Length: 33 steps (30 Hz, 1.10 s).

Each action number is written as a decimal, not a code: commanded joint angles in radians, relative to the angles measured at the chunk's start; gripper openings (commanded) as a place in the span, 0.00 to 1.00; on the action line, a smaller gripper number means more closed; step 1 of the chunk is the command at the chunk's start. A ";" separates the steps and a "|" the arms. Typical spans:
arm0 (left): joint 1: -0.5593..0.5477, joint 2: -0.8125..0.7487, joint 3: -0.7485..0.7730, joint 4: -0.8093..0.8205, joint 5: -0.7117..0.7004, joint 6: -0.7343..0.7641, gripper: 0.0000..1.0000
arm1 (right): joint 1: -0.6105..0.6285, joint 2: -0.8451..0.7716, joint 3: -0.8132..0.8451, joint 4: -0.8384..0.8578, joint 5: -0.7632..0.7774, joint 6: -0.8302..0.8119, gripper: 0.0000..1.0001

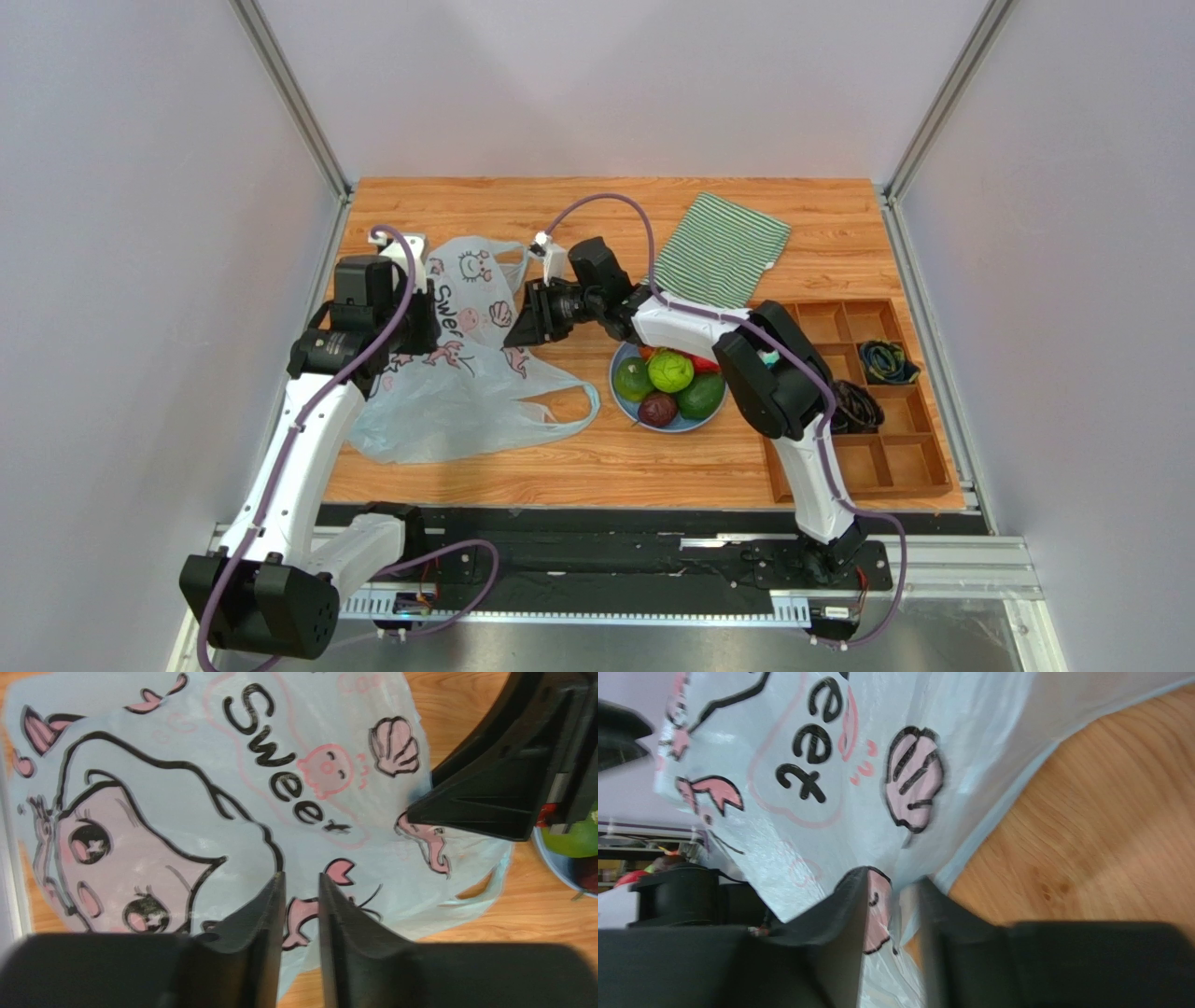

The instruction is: Place the fruits into the plastic bag

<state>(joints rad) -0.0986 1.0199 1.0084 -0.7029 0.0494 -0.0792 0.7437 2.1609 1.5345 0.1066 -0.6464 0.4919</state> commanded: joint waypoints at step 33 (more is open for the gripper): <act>-0.115 0.431 0.298 -0.109 0.337 -0.002 0.80 | 0.180 -0.363 -0.070 -0.205 0.373 -0.305 0.00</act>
<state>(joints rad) -0.2085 1.4189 1.3163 -0.7715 0.2710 -0.1234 0.9180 1.8416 1.4685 -0.0856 -0.3588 0.2256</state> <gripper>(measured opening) 0.804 0.007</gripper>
